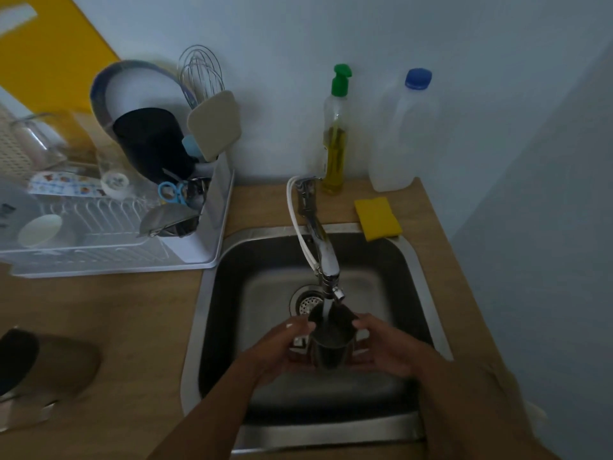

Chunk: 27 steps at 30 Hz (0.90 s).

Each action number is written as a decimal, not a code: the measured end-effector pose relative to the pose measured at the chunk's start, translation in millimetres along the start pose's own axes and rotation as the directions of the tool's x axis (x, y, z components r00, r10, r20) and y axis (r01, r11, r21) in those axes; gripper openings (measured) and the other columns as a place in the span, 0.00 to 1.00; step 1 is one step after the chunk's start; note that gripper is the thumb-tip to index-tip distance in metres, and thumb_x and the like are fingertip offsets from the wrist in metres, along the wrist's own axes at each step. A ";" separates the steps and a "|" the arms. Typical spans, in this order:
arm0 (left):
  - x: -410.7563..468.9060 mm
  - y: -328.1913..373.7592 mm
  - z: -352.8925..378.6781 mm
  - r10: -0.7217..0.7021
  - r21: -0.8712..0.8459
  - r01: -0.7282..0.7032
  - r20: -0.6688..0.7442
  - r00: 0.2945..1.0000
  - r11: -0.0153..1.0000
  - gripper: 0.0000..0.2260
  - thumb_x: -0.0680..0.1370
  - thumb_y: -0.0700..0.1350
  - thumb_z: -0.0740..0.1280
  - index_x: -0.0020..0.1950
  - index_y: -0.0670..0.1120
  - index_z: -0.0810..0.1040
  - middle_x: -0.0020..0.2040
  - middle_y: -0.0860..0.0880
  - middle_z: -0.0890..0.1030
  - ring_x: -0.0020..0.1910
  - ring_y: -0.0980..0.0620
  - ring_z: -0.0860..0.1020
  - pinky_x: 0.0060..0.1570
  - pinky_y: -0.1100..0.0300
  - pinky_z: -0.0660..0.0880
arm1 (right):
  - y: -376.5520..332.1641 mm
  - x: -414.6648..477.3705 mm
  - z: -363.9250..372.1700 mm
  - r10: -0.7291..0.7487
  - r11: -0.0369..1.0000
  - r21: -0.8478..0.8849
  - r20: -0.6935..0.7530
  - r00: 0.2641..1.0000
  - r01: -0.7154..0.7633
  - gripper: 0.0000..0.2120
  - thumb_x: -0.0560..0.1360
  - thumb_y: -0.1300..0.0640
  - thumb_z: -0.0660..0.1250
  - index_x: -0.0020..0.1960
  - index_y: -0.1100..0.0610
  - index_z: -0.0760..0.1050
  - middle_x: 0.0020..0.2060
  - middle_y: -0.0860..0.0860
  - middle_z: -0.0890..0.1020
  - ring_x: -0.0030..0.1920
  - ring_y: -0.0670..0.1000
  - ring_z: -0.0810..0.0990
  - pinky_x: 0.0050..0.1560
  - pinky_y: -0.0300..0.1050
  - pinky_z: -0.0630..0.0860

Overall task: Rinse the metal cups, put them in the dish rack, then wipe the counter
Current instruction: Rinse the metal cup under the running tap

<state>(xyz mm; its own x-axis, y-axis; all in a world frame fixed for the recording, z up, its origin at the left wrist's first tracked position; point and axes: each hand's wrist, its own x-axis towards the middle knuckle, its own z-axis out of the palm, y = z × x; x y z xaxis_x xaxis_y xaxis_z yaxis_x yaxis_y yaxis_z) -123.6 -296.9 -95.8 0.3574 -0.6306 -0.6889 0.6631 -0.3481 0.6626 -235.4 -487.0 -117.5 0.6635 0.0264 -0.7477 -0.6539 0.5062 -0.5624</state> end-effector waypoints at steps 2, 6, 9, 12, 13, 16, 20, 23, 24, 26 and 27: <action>4.4 -0.5 9.1 0.033 0.003 -0.033 -0.029 0.999 0.999 0.16 0.78 0.47 0.65 0.66 0.49 0.74 0.61 0.44 0.76 0.57 0.40 0.78 0.54 0.48 0.79 | -8.3 2.1 -5.2 -0.014 1.000 0.005 -0.054 0.998 0.015 0.32 0.62 0.48 0.74 0.65 0.50 0.73 0.62 0.66 0.72 0.58 0.65 0.76 0.55 0.55 0.77; 7.1 13.6 -9.1 0.074 -0.095 -0.085 -0.118 0.990 0.992 0.13 0.77 0.48 0.65 0.62 0.51 0.77 0.62 0.42 0.76 0.59 0.39 0.77 0.54 0.45 0.79 | -19.2 13.8 25.2 -0.133 0.989 0.048 -0.092 0.987 0.138 0.18 0.69 0.48 0.68 0.57 0.51 0.78 0.56 0.59 0.77 0.54 0.60 0.77 0.53 0.53 0.76; 5.1 12.8 -22.2 0.004 -0.080 -0.009 -0.067 0.998 0.997 0.14 0.76 0.47 0.65 0.62 0.50 0.76 0.62 0.40 0.75 0.58 0.38 0.77 0.53 0.45 0.78 | -3.1 14.3 26.6 -0.102 0.993 0.050 -0.034 0.994 0.103 0.18 0.72 0.48 0.69 0.61 0.47 0.78 0.61 0.61 0.75 0.60 0.63 0.76 0.61 0.58 0.76; 9.1 2.8 -4.4 -0.040 0.033 0.040 0.007 0.999 0.999 0.25 0.71 0.50 0.70 0.67 0.51 0.73 0.65 0.42 0.73 0.58 0.38 0.77 0.52 0.48 0.80 | 0.2 3.2 -1.7 -0.052 0.999 0.015 -0.028 0.998 0.052 0.29 0.62 0.48 0.74 0.62 0.46 0.76 0.64 0.65 0.72 0.61 0.66 0.75 0.61 0.58 0.75; 11.9 0.0 4.3 -0.026 0.024 0.025 0.013 1.000 0.999 0.25 0.72 0.50 0.71 0.69 0.52 0.72 0.66 0.42 0.73 0.58 0.39 0.78 0.53 0.48 0.80 | -3.6 2.7 -9.6 -0.057 0.998 0.004 -0.055 0.997 0.057 0.30 0.61 0.48 0.74 0.63 0.47 0.75 0.64 0.66 0.72 0.61 0.66 0.75 0.61 0.58 0.74; 12.4 4.0 14.6 0.082 -0.030 -0.083 -0.034 0.996 0.996 0.17 0.76 0.48 0.66 0.65 0.54 0.74 0.65 0.44 0.74 0.60 0.40 0.76 0.59 0.44 0.76 | -16.1 11.9 -4.6 -0.103 0.994 0.033 -0.143 0.984 0.109 0.29 0.64 0.45 0.72 0.63 0.52 0.75 0.60 0.63 0.75 0.59 0.64 0.77 0.60 0.57 0.77; 5.7 7.7 -16.0 0.031 -0.077 -0.038 -0.078 0.996 0.996 0.13 0.77 0.46 0.64 0.61 0.52 0.76 0.61 0.42 0.76 0.62 0.37 0.74 0.65 0.40 0.71 | -6.0 18.1 25.5 -0.124 0.990 0.055 -0.074 0.989 0.129 0.12 0.72 0.49 0.67 0.55 0.49 0.80 0.53 0.58 0.78 0.50 0.57 0.78 0.49 0.50 0.77; 4.5 -1.6 -13.7 -0.028 0.019 0.028 -0.024 0.999 0.999 0.17 0.74 0.48 0.68 0.63 0.50 0.76 0.62 0.40 0.76 0.64 0.36 0.74 0.63 0.42 0.73 | 4.1 5.8 9.0 -0.074 0.997 0.014 -0.034 0.997 0.074 0.21 0.68 0.48 0.71 0.60 0.47 0.78 0.61 0.62 0.74 0.60 0.65 0.75 0.59 0.56 0.76; 5.1 -3.4 -4.4 -0.025 0.040 0.026 -0.003 1.000 0.999 0.19 0.74 0.49 0.68 0.65 0.51 0.75 0.64 0.41 0.75 0.64 0.37 0.74 0.62 0.45 0.75 | 2.5 3.0 -0.9 -0.059 0.998 -0.001 -0.043 0.997 0.059 0.24 0.66 0.47 0.72 0.62 0.48 0.77 0.62 0.64 0.73 0.61 0.66 0.74 0.61 0.57 0.75; 8.4 -6.3 13.5 -0.002 0.028 0.002 0.008 1.000 1.000 0.24 0.72 0.51 0.69 0.68 0.53 0.72 0.65 0.44 0.74 0.62 0.39 0.75 0.60 0.46 0.75 | -5.4 2.9 -12.1 -0.045 0.999 -0.016 -0.112 0.993 0.044 0.28 0.65 0.46 0.72 0.63 0.52 0.75 0.63 0.66 0.73 0.62 0.67 0.74 0.62 0.57 0.74; 8.7 -4.9 17.5 0.023 -0.001 -0.023 -0.009 1.000 1.000 0.25 0.71 0.51 0.69 0.68 0.53 0.72 0.65 0.44 0.75 0.60 0.40 0.76 0.60 0.46 0.75 | -9.6 6.6 -10.5 -0.056 0.998 -0.004 -0.145 0.988 0.056 0.29 0.64 0.45 0.71 0.63 0.54 0.74 0.62 0.65 0.74 0.61 0.66 0.75 0.61 0.57 0.75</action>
<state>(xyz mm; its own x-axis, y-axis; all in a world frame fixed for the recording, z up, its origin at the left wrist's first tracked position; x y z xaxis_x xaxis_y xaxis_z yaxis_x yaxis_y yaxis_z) -135.3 -312.8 -99.9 0.3785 -0.6324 -0.6759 0.6551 -0.3328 0.6783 -228.6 -500.7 -120.8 0.6390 -0.1275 -0.7586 -0.6175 0.5030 -0.6047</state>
